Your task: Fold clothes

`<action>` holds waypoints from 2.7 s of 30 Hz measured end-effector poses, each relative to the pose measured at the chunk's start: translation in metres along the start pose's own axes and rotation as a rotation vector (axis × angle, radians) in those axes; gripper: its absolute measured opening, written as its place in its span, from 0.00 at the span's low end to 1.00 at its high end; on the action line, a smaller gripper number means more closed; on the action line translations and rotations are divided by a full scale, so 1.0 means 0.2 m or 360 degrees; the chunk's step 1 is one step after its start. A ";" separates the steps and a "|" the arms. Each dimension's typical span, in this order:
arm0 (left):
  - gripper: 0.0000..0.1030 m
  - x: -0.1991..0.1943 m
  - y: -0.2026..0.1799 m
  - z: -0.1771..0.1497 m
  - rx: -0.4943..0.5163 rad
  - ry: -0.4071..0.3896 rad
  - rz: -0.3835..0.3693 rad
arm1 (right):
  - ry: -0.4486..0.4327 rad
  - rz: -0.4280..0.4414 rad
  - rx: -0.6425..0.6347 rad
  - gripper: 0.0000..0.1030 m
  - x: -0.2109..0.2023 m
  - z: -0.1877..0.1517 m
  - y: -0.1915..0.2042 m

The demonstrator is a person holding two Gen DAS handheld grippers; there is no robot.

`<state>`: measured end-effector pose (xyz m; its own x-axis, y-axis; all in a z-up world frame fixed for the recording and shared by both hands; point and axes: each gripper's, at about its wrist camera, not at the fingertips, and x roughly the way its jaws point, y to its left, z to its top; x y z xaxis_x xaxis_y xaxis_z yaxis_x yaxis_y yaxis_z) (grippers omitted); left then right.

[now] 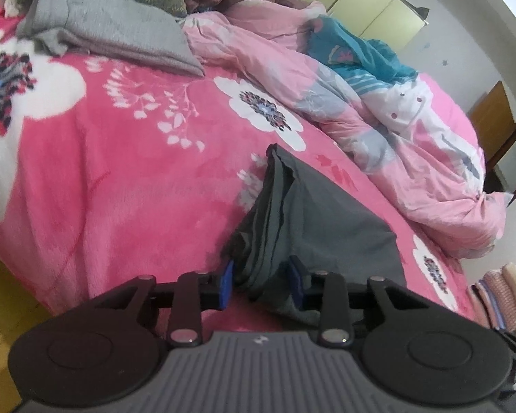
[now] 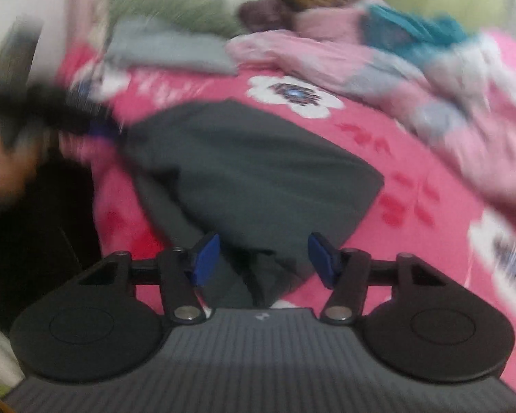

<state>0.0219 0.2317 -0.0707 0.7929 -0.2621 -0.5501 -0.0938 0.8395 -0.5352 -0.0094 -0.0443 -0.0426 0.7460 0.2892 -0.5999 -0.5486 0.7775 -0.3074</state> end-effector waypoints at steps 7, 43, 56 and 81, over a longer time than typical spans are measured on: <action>0.12 -0.01 -0.07 0.01 0.0067 -0.0053 0.0042 | -0.0017 -0.0141 -0.0238 0.07 0.11 -0.01 0.05; 0.16 -0.17 0.19 0.00 -0.0068 -0.0111 0.0099 | -0.0136 -0.0034 -0.0380 0.07 -0.05 -0.22 0.24; 0.25 0.00 -0.50 -0.19 0.0539 0.0126 -0.0507 | -0.0183 -0.0063 -0.0244 0.11 -0.09 -0.25 0.23; 0.40 0.09 -0.57 -0.34 0.0921 0.0208 -0.0527 | -0.0193 0.0474 0.0960 0.19 -0.03 -0.39 -0.25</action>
<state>0.0069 0.0984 -0.0627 0.6417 -0.5742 -0.5085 0.5078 0.8149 -0.2795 -0.0150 -0.1290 -0.0811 0.6520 0.5722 -0.4974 -0.4568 0.8201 0.3447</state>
